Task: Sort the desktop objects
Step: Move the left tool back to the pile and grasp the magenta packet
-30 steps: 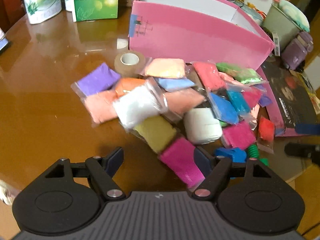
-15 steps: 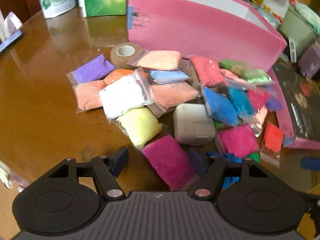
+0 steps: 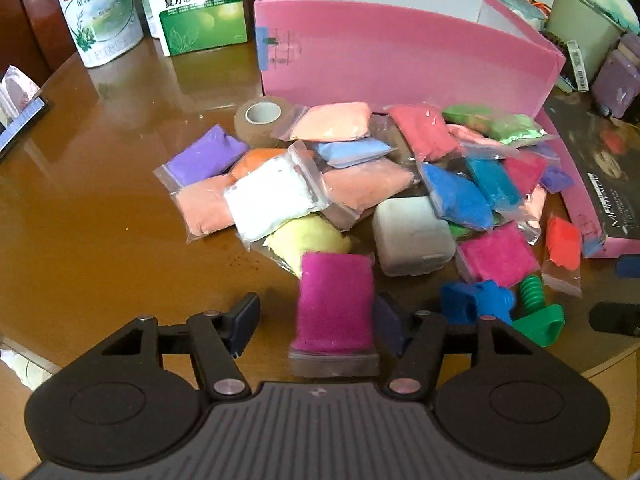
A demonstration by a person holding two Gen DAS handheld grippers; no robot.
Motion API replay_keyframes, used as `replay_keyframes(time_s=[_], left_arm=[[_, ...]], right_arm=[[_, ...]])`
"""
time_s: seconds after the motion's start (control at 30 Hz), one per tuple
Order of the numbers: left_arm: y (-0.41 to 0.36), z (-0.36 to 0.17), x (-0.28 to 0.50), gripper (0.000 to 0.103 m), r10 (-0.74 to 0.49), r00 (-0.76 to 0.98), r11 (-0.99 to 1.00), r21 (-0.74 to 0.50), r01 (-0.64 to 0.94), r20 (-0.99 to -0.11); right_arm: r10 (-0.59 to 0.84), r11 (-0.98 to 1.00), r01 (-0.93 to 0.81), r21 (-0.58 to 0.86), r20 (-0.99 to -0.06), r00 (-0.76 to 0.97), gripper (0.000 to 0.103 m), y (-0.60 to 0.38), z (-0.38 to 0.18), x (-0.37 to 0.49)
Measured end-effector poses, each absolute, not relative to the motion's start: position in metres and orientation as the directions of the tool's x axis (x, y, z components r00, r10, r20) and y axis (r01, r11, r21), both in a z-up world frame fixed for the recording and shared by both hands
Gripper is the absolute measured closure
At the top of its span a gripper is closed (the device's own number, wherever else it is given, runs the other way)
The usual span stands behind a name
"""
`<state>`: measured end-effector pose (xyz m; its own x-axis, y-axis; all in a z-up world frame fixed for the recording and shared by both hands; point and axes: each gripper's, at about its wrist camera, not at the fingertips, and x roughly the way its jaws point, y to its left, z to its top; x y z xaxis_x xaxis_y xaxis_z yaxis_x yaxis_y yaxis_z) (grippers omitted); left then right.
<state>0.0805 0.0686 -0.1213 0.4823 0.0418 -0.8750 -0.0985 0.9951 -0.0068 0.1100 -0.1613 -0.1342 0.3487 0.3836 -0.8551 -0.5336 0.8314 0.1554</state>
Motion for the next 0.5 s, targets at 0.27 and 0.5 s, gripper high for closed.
replay_keyframes(time_s=[0.27, 0.5], left_arm=[[0.058, -0.119, 0.087, 0.041, 0.092, 0.488, 0.996, 0.076, -0.052, -0.868], [0.069, -0.128, 0.088, 0.059, 0.058, 0.461, 0.997, 0.026, -0.075, -0.886]], right_arm=[[0.364, 0.846, -0.514, 0.141, -0.857, 0.364, 0.024, -0.155, -0.138, 0.119], [0.352, 0.863, -0.487, 0.137, -0.854, 0.383, 0.025, -0.152, -0.139, 0.125]])
